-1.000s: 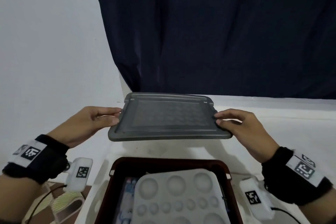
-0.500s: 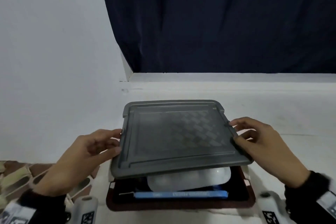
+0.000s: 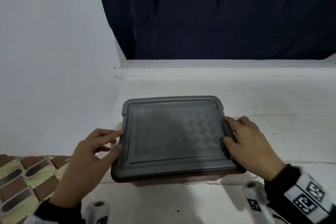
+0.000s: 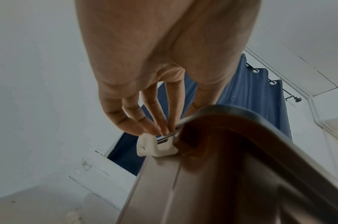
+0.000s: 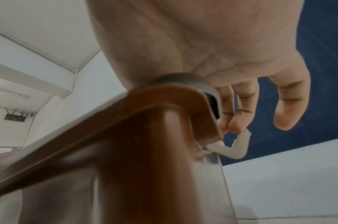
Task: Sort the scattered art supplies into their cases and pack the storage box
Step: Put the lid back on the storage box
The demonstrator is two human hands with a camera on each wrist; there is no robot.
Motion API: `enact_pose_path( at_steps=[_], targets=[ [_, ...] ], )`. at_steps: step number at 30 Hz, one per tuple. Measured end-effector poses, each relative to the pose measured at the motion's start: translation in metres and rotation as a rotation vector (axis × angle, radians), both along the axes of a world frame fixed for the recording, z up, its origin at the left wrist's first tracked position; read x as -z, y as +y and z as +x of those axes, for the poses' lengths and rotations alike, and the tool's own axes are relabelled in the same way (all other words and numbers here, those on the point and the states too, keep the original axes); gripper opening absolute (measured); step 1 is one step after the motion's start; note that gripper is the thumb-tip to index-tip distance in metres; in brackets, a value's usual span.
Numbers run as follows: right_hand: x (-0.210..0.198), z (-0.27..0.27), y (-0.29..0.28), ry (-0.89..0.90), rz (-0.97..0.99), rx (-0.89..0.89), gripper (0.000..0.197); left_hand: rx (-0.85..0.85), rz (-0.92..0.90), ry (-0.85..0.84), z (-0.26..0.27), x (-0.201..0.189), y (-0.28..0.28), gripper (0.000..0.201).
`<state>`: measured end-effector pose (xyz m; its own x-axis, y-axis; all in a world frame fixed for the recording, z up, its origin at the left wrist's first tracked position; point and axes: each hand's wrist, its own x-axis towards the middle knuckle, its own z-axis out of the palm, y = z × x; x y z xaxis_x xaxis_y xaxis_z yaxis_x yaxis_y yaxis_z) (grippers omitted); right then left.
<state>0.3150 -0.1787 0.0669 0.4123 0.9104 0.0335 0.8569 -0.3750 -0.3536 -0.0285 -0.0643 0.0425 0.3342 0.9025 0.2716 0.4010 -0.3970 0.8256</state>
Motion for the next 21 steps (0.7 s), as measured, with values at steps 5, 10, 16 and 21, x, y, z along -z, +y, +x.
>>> enact_pose_path(
  at_steps=[5, 10, 16, 21],
  targets=[
    [0.006, 0.003, 0.007, 0.008, 0.136, 0.037, 0.029, 0.003, -0.016, -0.06, 0.001, 0.003, -0.002, 0.038],
    [0.011, 0.011, 0.013, -0.026, 0.201, -0.016, 0.009, -0.025, -0.071, -0.138, 0.004, 0.004, -0.006, 0.039],
    [0.021, 0.023, 0.019, 0.362, 0.3, 0.025, 0.01, -0.122, -0.064, -0.211, 0.012, 0.016, -0.003, 0.036],
    [0.025, 0.029, 0.019, 0.884, 0.267, 0.211, 0.03, -0.226, -0.278, -0.35, 0.022, 0.027, -0.007, 0.041]
  ],
)
